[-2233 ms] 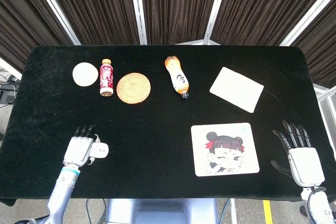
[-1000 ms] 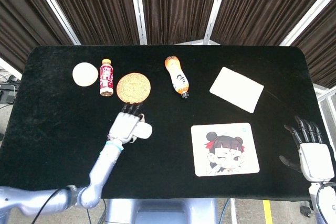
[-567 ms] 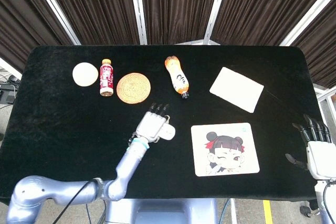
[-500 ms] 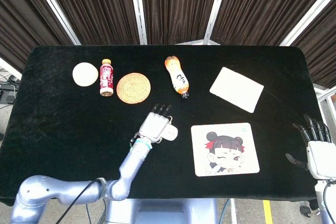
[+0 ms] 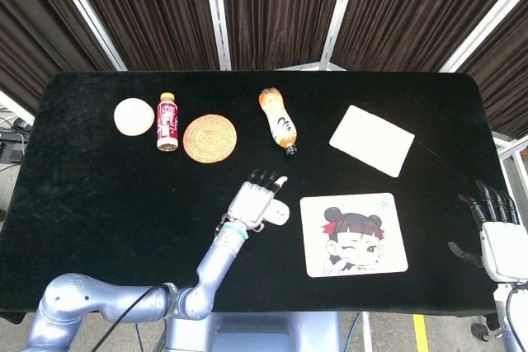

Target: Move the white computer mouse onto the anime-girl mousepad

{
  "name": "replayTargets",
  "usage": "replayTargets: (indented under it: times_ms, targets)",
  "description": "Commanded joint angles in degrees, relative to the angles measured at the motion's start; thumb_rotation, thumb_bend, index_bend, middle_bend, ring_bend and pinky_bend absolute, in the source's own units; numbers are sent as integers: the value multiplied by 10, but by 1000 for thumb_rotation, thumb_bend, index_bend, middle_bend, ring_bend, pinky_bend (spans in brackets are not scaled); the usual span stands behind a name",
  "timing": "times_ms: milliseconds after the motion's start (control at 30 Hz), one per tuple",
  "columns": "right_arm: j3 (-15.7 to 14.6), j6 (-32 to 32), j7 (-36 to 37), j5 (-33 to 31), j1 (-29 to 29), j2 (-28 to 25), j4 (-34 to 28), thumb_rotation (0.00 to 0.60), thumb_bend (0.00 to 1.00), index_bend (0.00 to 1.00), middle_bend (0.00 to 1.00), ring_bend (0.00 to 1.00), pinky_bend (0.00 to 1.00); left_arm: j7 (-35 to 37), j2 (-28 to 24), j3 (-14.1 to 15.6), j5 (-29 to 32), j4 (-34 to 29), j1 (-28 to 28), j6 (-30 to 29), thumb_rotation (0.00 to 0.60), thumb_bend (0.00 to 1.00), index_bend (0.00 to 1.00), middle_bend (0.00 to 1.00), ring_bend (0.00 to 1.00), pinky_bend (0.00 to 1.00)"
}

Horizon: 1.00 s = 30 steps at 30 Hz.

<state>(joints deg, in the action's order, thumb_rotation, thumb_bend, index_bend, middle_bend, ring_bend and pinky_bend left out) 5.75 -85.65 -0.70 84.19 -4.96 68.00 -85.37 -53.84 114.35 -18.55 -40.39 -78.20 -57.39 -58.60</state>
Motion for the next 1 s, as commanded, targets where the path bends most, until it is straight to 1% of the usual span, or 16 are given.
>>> replayTargets:
  times_ms: [33, 167, 233, 300, 433, 467, 500, 600, 700, 800, 933, 1000]
  targets:
    - [-2, 0, -4, 2, 0, 2, 1, 600, 33, 180, 0, 0, 0, 11, -30, 14, -12, -29, 19, -21, 600, 124, 0, 0, 0, 0]
    - [-8, 3, -13, 8, -1, 8, -2, 600, 34, 180, 0, 0, 0, 23, -106, 42, -21, -105, 61, -52, 600, 128, 0, 0, 0, 0]
    - [-10, 3, -18, 11, -1, 9, -5, 600, 36, 180, 0, 0, 0, 42, -147, 59, -44, -142, 86, -69, 600, 128, 0, 0, 0, 0]
    - [-12, 4, -27, 13, -2, 12, -7, 600, 36, 180, 0, 0, 0, 77, -201, 83, -84, -185, 121, -93, 600, 127, 0, 0, 0, 0]
    - [-13, 3, -41, 16, -3, 16, -11, 600, 36, 180, 0, 0, 0, 145, -289, 129, -162, -239, 182, -135, 600, 128, 0, 0, 0, 0]
    - [-13, 2, -45, 18, -4, 18, -13, 600, 36, 180, 0, 0, 0, 162, -315, 146, -179, -253, 204, -152, 600, 128, 0, 0, 0, 0]
    - [-13, 2, -48, 19, -4, 20, -14, 600, 36, 180, 0, 0, 0, 175, -332, 158, -193, -263, 215, -158, 600, 127, 0, 0, 0, 0]
    - [-17, 2, -54, 23, -4, 22, -26, 600, 35, 175, 0, 0, 0, 224, -397, 207, -248, -288, 264, -186, 600, 124, 0, 0, 0, 0]
    - [-18, 0, -64, 27, -4, 26, -36, 600, 36, 135, 0, 0, 0, 267, -431, 244, -300, -290, 307, -218, 600, 125, 0, 0, 0, 0]
    - [-19, 3, -76, 27, -7, 32, -50, 600, 35, 86, 0, 0, 0, 325, -457, 281, -361, -272, 356, -262, 600, 124, 0, 0, 0, 0]
    - [-21, 14, -98, 31, -14, 40, -77, 600, 34, 37, 0, 0, 0, 367, -469, 313, -419, -231, 401, -307, 600, 125, 0, 0, 0, 0]
    - [-20, 19, -116, 30, -19, 49, -93, 600, 34, 28, 0, 0, 0, 391, -468, 322, -443, -201, 426, -333, 600, 125, 0, 0, 0, 0]
